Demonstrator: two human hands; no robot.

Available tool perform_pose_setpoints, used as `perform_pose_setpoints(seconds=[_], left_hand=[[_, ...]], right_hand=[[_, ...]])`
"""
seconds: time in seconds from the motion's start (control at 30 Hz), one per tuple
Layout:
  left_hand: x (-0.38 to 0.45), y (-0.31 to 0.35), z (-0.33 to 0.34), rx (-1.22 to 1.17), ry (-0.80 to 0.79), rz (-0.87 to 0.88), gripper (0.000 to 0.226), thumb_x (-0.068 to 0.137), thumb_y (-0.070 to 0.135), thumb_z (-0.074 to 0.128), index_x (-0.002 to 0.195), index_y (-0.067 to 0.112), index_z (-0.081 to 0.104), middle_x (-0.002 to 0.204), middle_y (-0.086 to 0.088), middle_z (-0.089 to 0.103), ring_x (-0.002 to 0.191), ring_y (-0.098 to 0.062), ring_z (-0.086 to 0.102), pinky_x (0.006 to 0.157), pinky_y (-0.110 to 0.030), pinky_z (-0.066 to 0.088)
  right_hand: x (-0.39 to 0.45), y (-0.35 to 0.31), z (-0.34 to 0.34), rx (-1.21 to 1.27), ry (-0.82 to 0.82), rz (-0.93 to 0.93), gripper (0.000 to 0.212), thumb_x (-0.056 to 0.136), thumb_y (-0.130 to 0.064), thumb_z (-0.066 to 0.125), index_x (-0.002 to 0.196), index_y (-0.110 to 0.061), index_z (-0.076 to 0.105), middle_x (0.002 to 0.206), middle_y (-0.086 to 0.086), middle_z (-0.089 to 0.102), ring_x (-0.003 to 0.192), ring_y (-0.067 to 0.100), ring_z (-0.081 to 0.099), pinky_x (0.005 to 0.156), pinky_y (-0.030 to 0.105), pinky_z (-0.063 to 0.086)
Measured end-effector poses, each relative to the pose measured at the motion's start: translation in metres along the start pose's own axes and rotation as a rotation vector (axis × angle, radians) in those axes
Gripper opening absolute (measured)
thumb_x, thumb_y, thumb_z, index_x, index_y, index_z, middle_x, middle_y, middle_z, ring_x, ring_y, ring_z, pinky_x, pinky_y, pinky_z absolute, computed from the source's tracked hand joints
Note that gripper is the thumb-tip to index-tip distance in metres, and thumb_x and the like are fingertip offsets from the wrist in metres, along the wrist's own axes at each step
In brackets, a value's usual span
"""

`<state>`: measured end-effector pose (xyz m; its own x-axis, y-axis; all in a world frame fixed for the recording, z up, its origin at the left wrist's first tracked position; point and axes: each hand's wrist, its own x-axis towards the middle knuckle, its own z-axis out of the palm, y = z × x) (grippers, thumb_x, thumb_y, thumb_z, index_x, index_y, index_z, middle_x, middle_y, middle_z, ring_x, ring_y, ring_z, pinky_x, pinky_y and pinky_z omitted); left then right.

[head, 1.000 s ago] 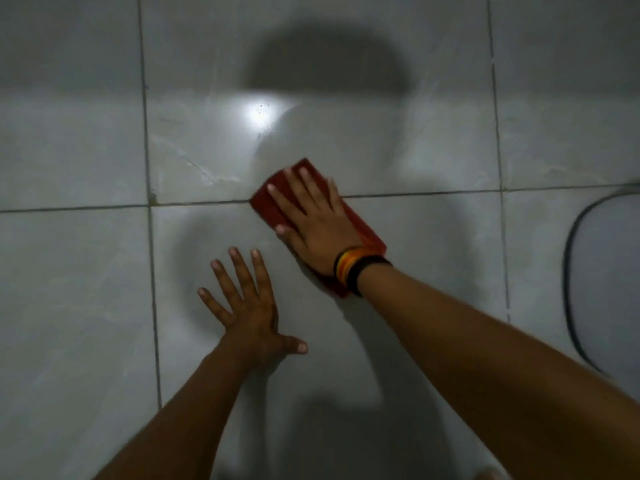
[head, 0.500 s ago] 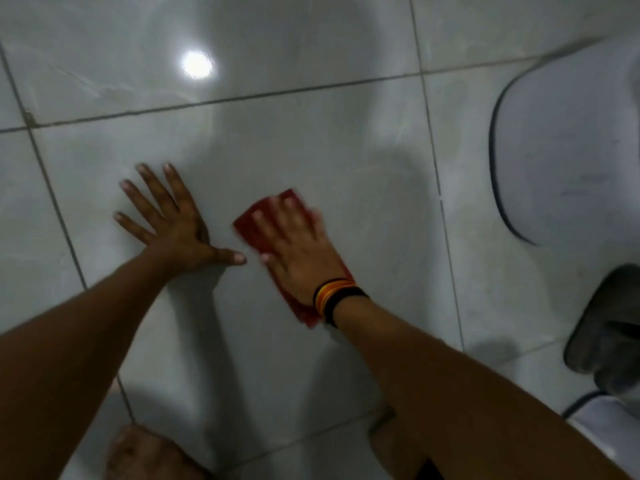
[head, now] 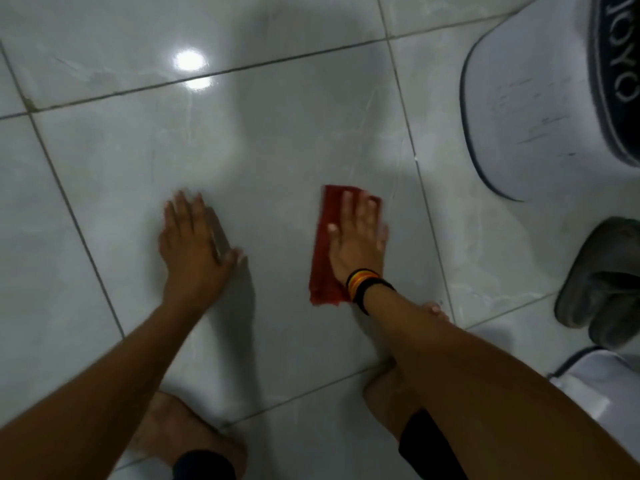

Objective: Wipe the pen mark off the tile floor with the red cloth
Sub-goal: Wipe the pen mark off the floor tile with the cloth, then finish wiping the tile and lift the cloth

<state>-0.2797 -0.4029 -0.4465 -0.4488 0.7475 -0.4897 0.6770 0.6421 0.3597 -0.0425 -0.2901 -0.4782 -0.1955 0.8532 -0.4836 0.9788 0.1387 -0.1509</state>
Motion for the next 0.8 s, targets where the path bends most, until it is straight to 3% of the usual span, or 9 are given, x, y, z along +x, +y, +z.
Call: perform_pose_setpoints(seconds=[0.1,0.2,0.3,0.43,0.5,0.53,0.6,0.7,0.8], left_hand=[[-0.037,-0.005,0.001,-0.003,-0.044,0.016,0.101,0.089,0.027,0.079,0.166,0.003,0.018,0.174,-0.024,0.007,0.161,-0.046,0.007,0.123,-0.063,0.019],[-0.065,-0.005,-0.004,-0.034,-0.075,-0.039,0.097,0.089,0.022,0.079,0.165,0.003,0.022,0.173,-0.025,0.012,0.160,-0.045,0.013,0.125,-0.061,0.022],[-0.081,0.001,-0.015,-0.114,-0.128,-0.105,0.094,0.090,0.023,0.077,0.165,0.008,0.022,0.173,-0.022,0.017,0.160,-0.040,0.017,0.127,-0.054,0.020],[-0.092,0.039,-0.050,-0.169,-0.283,0.016,0.098,0.090,0.033,0.077,0.167,0.017,0.019,0.175,-0.009,0.021,0.163,-0.030,0.013,0.129,-0.049,0.019],[-0.092,0.071,-0.080,-0.181,-0.307,0.093,0.108,0.084,0.037,0.083,0.167,0.021,0.016,0.175,-0.005,0.021,0.163,-0.028,0.013,0.129,-0.048,0.020],[-0.091,0.089,-0.100,-0.178,-0.310,0.135,0.113,0.080,0.039,0.086,0.168,0.023,0.016,0.175,-0.004,0.023,0.162,-0.028,0.015,0.129,-0.048,0.022],[-0.084,0.124,-0.139,-0.150,-0.341,0.212,0.113,0.074,0.039,0.090,0.166,0.027,0.024,0.168,-0.006,0.039,0.157,-0.029,0.032,0.127,-0.047,0.031],[-0.073,0.181,-0.202,-0.087,-0.422,0.254,0.065,0.077,0.026,0.086,0.139,0.029,0.065,0.130,0.002,0.074,0.124,-0.019,0.067,0.107,-0.036,0.052],[-0.066,0.248,-0.253,-0.192,-0.558,0.151,0.010,0.084,0.016,0.080,0.092,0.023,0.082,0.091,0.000,0.083,0.089,-0.019,0.077,0.087,-0.037,0.061]], right_hand=[[-0.027,0.002,-0.011,0.047,-0.017,0.250,0.071,0.105,-0.034,0.042,0.160,-0.016,0.000,0.167,0.018,0.005,0.153,0.034,0.007,0.123,0.055,0.012],[-0.027,0.006,-0.026,-0.051,-0.030,0.283,0.079,0.095,-0.032,0.063,0.154,-0.006,0.019,0.146,0.021,0.046,0.133,0.037,0.044,0.117,0.050,0.028],[-0.008,0.000,-0.054,-0.043,-0.183,0.184,0.054,0.088,-0.029,0.069,0.132,-0.008,0.045,0.119,0.016,0.067,0.110,0.035,0.063,0.102,0.044,0.043],[-0.054,-0.030,-0.100,0.193,-0.247,-0.077,0.035,0.078,-0.027,0.071,0.108,-0.013,0.060,0.106,0.011,0.060,0.104,0.032,0.057,0.084,0.035,0.049],[-0.090,-0.041,-0.136,0.373,-0.259,-0.172,0.025,0.075,-0.037,0.070,0.095,-0.026,0.060,0.093,-0.002,0.053,0.089,0.022,0.057,0.068,0.021,0.044],[-0.106,-0.043,-0.158,0.448,-0.257,-0.203,0.023,0.075,-0.042,0.067,0.091,-0.029,0.057,0.088,-0.008,0.051,0.081,0.016,0.057,0.063,0.014,0.039],[-0.128,-0.041,-0.205,0.602,-0.231,-0.197,0.022,0.077,-0.042,0.071,0.085,-0.029,0.056,0.085,-0.010,0.059,0.077,0.012,0.061,0.061,0.018,0.043],[-0.147,-0.026,-0.291,0.962,-0.181,-0.011,0.027,0.078,-0.044,0.082,0.091,-0.028,0.064,0.091,-0.005,0.074,0.085,0.008,0.071,0.075,0.029,0.061],[-0.151,0.002,-0.368,1.148,-0.027,0.177,0.020,0.088,-0.043,0.076,0.096,-0.026,0.069,0.093,-0.003,0.076,0.087,0.010,0.074,0.083,0.037,0.062]])
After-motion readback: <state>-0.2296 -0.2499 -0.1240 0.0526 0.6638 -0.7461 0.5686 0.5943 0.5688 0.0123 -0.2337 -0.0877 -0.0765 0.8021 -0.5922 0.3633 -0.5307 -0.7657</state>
